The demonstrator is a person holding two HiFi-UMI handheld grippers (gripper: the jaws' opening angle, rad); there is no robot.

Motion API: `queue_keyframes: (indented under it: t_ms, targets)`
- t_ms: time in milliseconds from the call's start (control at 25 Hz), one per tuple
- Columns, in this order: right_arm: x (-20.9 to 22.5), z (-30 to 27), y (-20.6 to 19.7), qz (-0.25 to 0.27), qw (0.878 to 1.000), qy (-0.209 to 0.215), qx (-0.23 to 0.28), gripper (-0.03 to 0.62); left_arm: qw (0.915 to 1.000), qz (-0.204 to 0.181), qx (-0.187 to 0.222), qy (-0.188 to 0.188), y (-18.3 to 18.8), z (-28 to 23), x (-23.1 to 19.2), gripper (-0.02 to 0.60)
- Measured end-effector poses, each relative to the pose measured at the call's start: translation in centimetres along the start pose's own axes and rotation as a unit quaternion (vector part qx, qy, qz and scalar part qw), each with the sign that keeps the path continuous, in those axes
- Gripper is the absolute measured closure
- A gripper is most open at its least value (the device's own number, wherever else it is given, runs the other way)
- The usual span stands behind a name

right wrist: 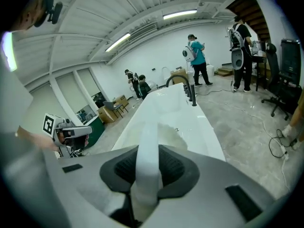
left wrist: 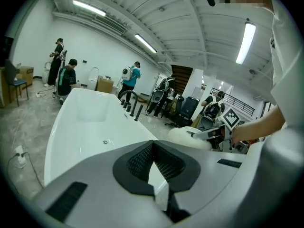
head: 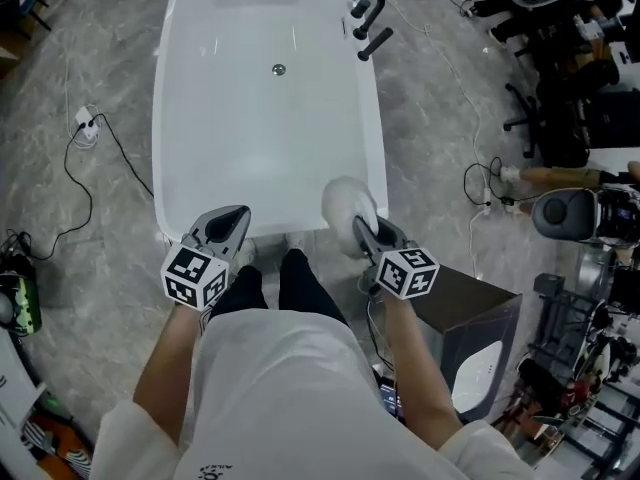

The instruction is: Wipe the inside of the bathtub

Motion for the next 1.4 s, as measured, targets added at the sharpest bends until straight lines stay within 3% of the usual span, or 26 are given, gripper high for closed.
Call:
queue_keyframes:
  t_ms: [360, 520, 880, 1200, 1400]
  targets:
    - [7.0, -4.9, -0.8, 0.014, 0.996, -0.018, -0.084, 0.499, 0.9985, 0.031, -0.022, 0.039, -2.1, -4.5, 1.1, 0.577]
    - [9.5, -7.7, -2.2, 0.04, 0.99, -0.03, -0.136, 0.497, 0.9977, 0.038, -0.038, 0.041, -3.8, -6.1, 1.2, 0.577]
    - [15.1, -12.8, -5.3, 0.035, 0.977, -0.064, -0.201, 0.497, 0.995, 0.049, -0.079, 0.036, -7.2, -9.9, 0.9, 0.577]
    - [18.3, -15.7, -6.0, 0.071, 0.966, -0.08, -0.236, 0.497, 0.9931, 0.048, -0.097, 0.044, -7.2, -13.0, 1.9, 0.577]
    - [18.6, -17.6, -6.6, 0.131, 0.952, -0.072, -0.266, 0.497, 0.9916, 0.054, -0.1, 0.062, -7.5, -14.2, 2.6, 0.577]
Point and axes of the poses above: the fingertips, and each gripper's own axes: z backward along the fingers, x to its right, y out of its top, the point moved 7 cm from there along z, backward along the fingers, and after that the axes turned 11 degrees about -z, right-handed, at the moved point
